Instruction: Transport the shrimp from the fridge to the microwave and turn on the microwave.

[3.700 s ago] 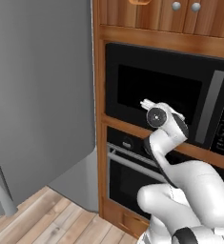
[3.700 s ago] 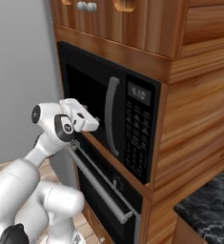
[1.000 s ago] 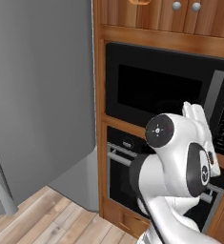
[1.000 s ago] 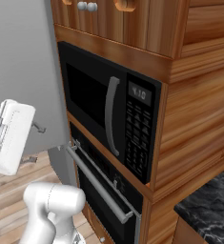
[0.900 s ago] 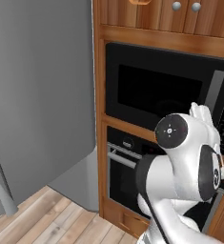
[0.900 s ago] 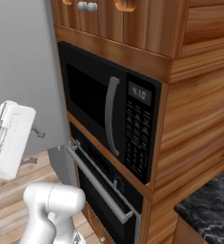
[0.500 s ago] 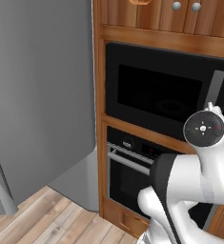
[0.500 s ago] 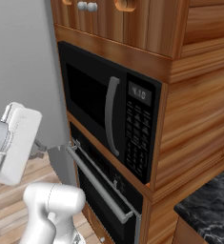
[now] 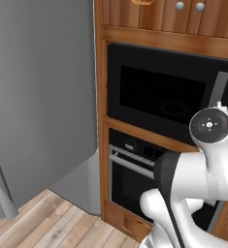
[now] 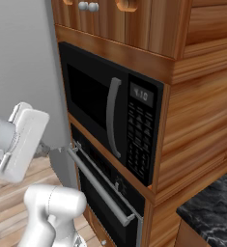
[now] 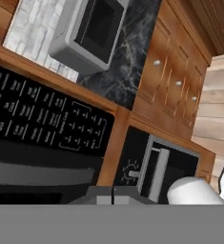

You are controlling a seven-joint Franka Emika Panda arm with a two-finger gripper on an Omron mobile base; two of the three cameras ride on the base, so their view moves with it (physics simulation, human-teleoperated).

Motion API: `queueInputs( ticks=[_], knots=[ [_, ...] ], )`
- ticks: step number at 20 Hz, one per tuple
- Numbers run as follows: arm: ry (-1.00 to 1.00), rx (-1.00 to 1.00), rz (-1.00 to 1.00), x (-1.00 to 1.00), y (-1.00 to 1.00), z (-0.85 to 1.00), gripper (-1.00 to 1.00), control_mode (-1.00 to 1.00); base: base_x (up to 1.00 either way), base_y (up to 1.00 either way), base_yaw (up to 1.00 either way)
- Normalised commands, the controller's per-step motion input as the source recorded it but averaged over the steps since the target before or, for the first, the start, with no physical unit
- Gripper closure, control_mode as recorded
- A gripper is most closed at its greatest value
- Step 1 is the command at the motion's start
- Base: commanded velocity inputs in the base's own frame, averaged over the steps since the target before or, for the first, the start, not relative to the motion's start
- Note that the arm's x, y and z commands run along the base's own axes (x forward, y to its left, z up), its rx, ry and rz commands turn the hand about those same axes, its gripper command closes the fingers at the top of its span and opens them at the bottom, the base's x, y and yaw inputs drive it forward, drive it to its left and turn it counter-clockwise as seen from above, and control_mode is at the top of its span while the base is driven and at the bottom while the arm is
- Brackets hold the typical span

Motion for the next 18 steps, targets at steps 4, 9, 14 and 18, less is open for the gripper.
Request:
queueInputs(
  ticks=[4,9,14,18],
  knots=[
    [-0.26,-0.01,0.00,0.00,-0.44,-0.79,1.00,-1.00,0.00,0.00,0.00],
    [-0.25,-0.06,0.00,0.00,-0.37,-0.93,1.00,-1.00,0.00,0.00,0.00],
    [-0.28,-0.13,0.00,0.00,-0.39,-1.00,1.00,-1.00,0.00,0.00,0.00],
    [-0.29,-0.17,-0.02,0.00,-0.42,-1.00,1.00,-1.00,0.00,0.00,0.00]
  ],
)
